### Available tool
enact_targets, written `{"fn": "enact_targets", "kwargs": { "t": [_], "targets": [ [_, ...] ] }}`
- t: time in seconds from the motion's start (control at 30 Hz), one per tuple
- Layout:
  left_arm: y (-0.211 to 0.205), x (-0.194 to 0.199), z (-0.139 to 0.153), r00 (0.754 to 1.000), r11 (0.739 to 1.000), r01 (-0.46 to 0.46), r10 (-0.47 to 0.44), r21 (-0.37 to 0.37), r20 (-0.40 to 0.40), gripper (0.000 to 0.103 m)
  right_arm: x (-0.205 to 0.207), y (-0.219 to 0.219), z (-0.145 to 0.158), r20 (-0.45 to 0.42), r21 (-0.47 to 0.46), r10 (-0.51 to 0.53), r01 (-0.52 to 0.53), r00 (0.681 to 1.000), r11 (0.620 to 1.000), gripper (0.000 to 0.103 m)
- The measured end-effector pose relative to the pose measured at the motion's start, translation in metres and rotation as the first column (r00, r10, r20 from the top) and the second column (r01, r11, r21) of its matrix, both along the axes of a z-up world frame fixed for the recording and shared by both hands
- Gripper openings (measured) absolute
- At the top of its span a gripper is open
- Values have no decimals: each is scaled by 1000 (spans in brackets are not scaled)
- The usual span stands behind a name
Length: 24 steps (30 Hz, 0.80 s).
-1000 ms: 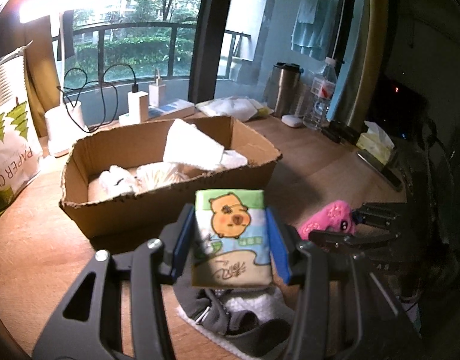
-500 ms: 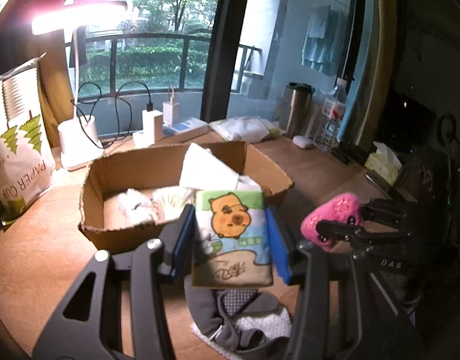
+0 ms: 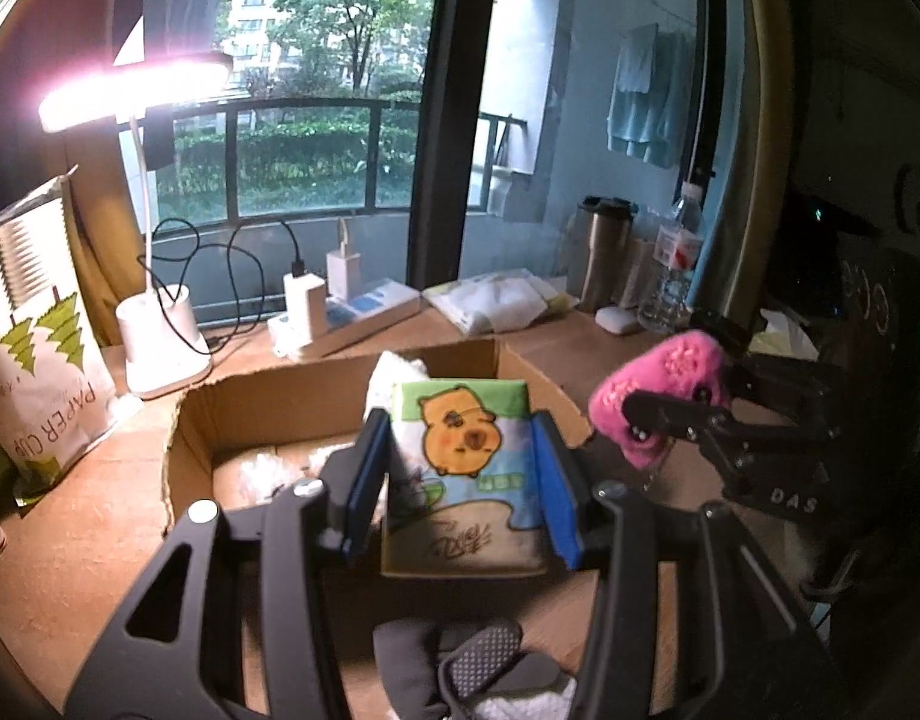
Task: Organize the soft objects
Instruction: 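Carry the tissue pack and pink plush over the cardboard box with both grippers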
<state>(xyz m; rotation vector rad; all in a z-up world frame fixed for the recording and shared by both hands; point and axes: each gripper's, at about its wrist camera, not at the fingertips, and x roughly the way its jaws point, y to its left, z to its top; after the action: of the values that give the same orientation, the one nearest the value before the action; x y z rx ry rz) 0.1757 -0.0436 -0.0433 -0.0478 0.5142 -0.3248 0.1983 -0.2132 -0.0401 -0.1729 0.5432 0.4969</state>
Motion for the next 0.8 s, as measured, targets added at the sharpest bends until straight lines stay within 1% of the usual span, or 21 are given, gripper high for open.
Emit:
{"fn": "enact_targets", "kwargs": {
  "t": [0.13, 0.23, 0.3, 0.43, 0.53, 0.6, 0.73, 0.8],
  "targets": [
    [-2, 4, 5, 1000, 1000, -9, 9, 3, 19, 48, 10, 3, 10, 38, -3, 7, -7, 999, 1000, 35],
    [-1, 10, 8, 999, 1000, -19, 19, -1, 36, 48, 17, 5, 13, 51, 2, 13, -13, 999, 1000, 35],
    [1, 17, 11, 999, 1000, -19, 20, -19, 47, 48, 22, 8, 15, 55, 6, 22, -22, 998, 1000, 35],
    [6, 37, 18, 999, 998, -18, 20, -62, 40, 48, 33, 11, 16, 56, 14, 26, -26, 998, 1000, 35],
    [8, 45, 22, 998, 996, -29, 33, -79, 53, 48, 38, 11, 21, 67, 19, 19, -20, 998, 1000, 35],
    [10, 49, 23, 997, 996, -38, 44, -81, 65, 48, 40, 11, 25, 74, 24, 17, -19, 997, 1000, 35],
    [9, 53, 26, 993, 996, -70, 75, -54, 96, 48, 48, 15, 28, 86, 24, 16, -18, 996, 1000, 35],
    [11, 56, 27, 990, 995, -87, 93, -54, 107, 48, 53, 18, 28, 88, 29, 15, -18, 996, 999, 35]
  ]
}}
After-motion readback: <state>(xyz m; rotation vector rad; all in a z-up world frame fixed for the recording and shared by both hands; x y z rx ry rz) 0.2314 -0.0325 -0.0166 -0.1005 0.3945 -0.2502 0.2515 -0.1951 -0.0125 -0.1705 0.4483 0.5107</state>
